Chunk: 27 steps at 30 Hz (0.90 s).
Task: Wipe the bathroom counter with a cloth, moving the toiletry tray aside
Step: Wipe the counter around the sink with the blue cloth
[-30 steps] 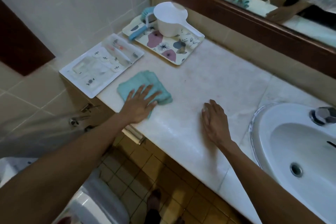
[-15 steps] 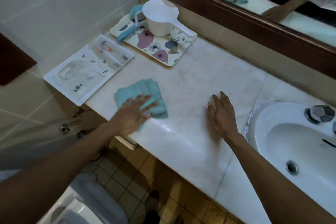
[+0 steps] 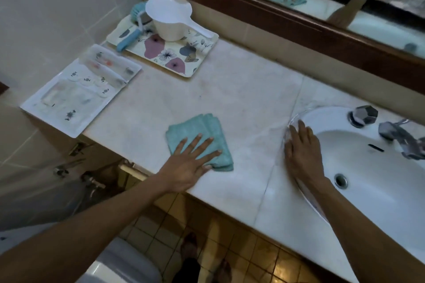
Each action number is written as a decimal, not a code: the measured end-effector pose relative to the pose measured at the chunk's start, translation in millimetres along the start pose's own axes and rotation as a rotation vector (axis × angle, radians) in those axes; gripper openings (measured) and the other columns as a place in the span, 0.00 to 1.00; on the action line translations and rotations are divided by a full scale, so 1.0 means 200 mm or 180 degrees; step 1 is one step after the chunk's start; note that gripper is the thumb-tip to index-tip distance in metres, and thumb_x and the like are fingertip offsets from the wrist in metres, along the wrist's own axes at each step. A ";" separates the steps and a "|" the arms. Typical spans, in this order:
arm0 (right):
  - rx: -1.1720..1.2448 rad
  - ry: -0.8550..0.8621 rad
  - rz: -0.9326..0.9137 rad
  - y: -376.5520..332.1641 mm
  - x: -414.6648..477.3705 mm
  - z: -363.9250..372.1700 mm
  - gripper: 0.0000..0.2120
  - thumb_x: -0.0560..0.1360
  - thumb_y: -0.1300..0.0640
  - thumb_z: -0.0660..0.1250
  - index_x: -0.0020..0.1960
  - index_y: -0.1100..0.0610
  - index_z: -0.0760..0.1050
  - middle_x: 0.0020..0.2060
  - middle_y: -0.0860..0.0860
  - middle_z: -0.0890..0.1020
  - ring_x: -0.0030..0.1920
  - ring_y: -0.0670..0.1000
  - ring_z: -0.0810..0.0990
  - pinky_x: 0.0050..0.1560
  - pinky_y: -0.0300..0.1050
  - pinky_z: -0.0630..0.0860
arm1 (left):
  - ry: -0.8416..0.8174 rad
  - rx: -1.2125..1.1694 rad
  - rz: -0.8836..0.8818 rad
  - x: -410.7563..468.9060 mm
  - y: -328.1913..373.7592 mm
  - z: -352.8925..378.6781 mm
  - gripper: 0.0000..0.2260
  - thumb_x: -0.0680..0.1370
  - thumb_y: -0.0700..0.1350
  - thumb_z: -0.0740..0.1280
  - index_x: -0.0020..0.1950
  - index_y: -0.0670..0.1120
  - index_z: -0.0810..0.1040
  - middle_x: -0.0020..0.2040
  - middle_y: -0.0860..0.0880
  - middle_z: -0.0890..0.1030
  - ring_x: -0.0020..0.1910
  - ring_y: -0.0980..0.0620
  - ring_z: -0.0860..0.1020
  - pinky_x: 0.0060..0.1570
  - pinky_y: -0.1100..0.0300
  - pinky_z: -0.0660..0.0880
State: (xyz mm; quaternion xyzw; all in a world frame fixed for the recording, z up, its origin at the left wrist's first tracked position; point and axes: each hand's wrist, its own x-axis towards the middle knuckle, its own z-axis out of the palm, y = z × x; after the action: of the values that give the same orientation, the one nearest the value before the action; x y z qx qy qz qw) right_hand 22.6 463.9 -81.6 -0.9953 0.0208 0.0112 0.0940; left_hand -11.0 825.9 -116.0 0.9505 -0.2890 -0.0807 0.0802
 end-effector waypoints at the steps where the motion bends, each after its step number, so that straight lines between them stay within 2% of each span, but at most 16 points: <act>1: 0.0076 -0.0020 0.0014 0.02 -0.02 0.01 0.26 0.81 0.49 0.48 0.78 0.57 0.59 0.79 0.58 0.58 0.77 0.61 0.57 0.75 0.57 0.58 | 0.0024 0.0110 0.0118 -0.06 -0.08 -0.01 0.23 0.84 0.59 0.49 0.79 0.62 0.54 0.81 0.53 0.53 0.80 0.48 0.52 0.76 0.46 0.50; 3: 0.0269 -0.0041 0.0093 0.04 -0.06 0.03 0.28 0.82 0.47 0.46 0.80 0.56 0.54 0.80 0.56 0.54 0.79 0.57 0.52 0.78 0.54 0.53 | 0.0000 0.0282 0.0119 -0.11 -0.27 -0.06 0.23 0.83 0.61 0.48 0.79 0.63 0.52 0.81 0.53 0.55 0.79 0.47 0.56 0.73 0.47 0.53; 6: 0.0393 -0.0034 0.0181 0.05 -0.09 0.05 0.29 0.82 0.47 0.45 0.80 0.58 0.49 0.80 0.56 0.51 0.80 0.55 0.49 0.79 0.53 0.51 | -0.0119 0.0126 -0.0455 0.04 -0.41 -0.14 0.25 0.81 0.66 0.44 0.78 0.67 0.48 0.82 0.52 0.52 0.80 0.45 0.52 0.74 0.42 0.49; 10: 0.0477 -0.0152 0.0202 0.05 -0.15 0.05 0.27 0.85 0.49 0.46 0.81 0.58 0.45 0.81 0.53 0.47 0.80 0.51 0.43 0.79 0.48 0.44 | 0.0027 -0.0051 -0.1089 0.44 -0.21 -0.12 0.25 0.81 0.65 0.42 0.79 0.66 0.49 0.82 0.54 0.48 0.80 0.42 0.45 0.74 0.37 0.41; 14: 0.0541 -0.0200 0.0188 0.08 -0.21 0.05 0.27 0.85 0.47 0.46 0.81 0.54 0.45 0.81 0.48 0.46 0.80 0.47 0.40 0.79 0.48 0.44 | -0.0037 -0.0258 -0.0751 0.71 0.24 -0.06 0.27 0.79 0.64 0.40 0.79 0.64 0.53 0.82 0.53 0.51 0.80 0.40 0.45 0.74 0.35 0.39; 17: 0.0553 -0.0237 0.0172 0.11 -0.26 0.05 0.27 0.85 0.46 0.46 0.81 0.52 0.47 0.80 0.46 0.48 0.80 0.50 0.42 0.79 0.49 0.47 | -0.0067 -0.0167 -0.0153 0.61 0.49 0.02 0.24 0.82 0.62 0.44 0.79 0.64 0.54 0.82 0.54 0.51 0.80 0.41 0.46 0.74 0.36 0.40; 19: 0.0554 -0.0248 0.0119 0.14 -0.31 0.03 0.26 0.84 0.46 0.45 0.81 0.51 0.48 0.80 0.47 0.48 0.80 0.51 0.44 0.79 0.50 0.48 | -0.0045 -0.0028 0.0300 0.42 0.50 0.05 0.22 0.84 0.61 0.47 0.79 0.64 0.54 0.82 0.55 0.50 0.81 0.44 0.46 0.75 0.38 0.41; 22: 0.0778 -0.0338 0.0365 0.19 -0.41 -0.01 0.26 0.84 0.45 0.47 0.81 0.50 0.50 0.81 0.48 0.50 0.80 0.48 0.46 0.79 0.46 0.49 | -0.0023 0.0122 0.0707 0.17 0.29 0.04 0.22 0.84 0.61 0.47 0.79 0.65 0.53 0.81 0.56 0.50 0.81 0.49 0.47 0.76 0.45 0.45; 24: 0.0836 -0.0394 0.0502 0.22 -0.48 -0.03 0.26 0.84 0.44 0.48 0.80 0.50 0.55 0.80 0.48 0.52 0.80 0.47 0.49 0.78 0.47 0.53 | -0.0029 0.0207 0.0672 0.18 0.14 0.00 0.23 0.83 0.61 0.46 0.79 0.65 0.52 0.81 0.55 0.52 0.80 0.49 0.51 0.76 0.46 0.49; 27: 0.0833 -0.0398 0.0631 0.29 -0.56 -0.06 0.25 0.84 0.42 0.48 0.77 0.51 0.63 0.79 0.47 0.57 0.79 0.48 0.55 0.76 0.50 0.60 | 0.0056 0.0061 -0.0089 0.38 0.10 -0.03 0.25 0.81 0.65 0.45 0.78 0.66 0.51 0.81 0.53 0.54 0.80 0.47 0.53 0.75 0.43 0.49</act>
State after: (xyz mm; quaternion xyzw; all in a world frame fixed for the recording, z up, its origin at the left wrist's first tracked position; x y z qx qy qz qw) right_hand -91.2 409.1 -78.5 -0.9650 0.1143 0.0795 0.2224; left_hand 42.0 766.4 -113.4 0.9559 -0.2757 -0.0706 0.0725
